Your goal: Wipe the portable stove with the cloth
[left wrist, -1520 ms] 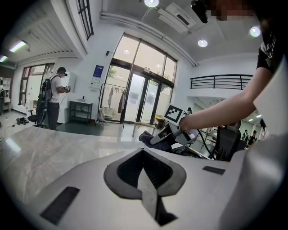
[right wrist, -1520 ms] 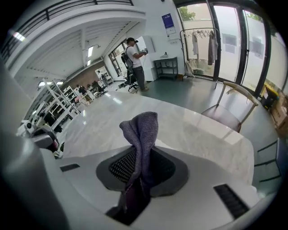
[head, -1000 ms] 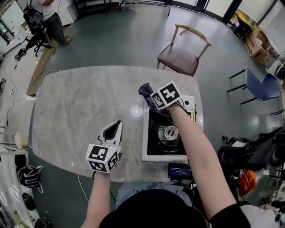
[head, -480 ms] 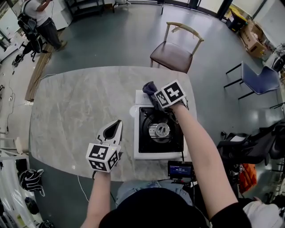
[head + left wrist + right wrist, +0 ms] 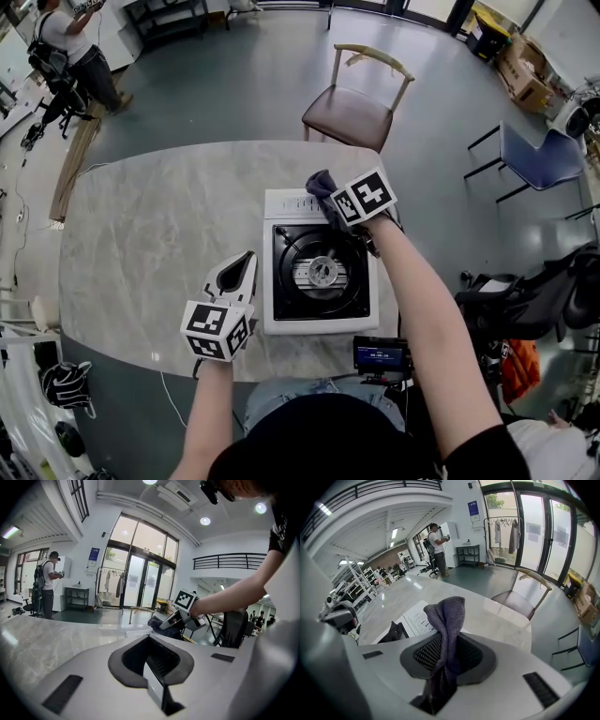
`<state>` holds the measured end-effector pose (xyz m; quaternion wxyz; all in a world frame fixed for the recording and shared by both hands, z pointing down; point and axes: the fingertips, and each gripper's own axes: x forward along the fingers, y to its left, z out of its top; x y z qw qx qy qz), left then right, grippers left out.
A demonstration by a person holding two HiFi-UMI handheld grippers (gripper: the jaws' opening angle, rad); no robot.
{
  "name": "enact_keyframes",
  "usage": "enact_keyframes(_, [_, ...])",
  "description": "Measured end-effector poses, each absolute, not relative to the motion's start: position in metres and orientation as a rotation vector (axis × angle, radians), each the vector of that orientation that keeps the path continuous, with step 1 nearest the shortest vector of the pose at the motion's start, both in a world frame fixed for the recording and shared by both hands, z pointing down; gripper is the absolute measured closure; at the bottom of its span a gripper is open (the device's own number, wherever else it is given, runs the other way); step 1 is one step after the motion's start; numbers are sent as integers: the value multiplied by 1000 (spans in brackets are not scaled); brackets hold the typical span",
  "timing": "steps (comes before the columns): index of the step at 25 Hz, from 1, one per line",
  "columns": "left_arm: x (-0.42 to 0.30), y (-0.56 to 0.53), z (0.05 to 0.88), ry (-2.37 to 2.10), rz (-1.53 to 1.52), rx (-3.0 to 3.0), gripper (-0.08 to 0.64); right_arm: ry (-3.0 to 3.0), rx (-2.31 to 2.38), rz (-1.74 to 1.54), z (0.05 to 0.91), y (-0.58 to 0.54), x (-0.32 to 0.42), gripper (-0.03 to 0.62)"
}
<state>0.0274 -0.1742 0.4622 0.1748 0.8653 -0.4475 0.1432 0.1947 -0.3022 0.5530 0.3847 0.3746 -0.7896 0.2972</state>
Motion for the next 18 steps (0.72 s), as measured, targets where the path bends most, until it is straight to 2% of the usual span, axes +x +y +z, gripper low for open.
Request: enact_keyframes(18, [78,-169,460,-1222,428,2488,549,-1947,1079,744,551,-298,280,497])
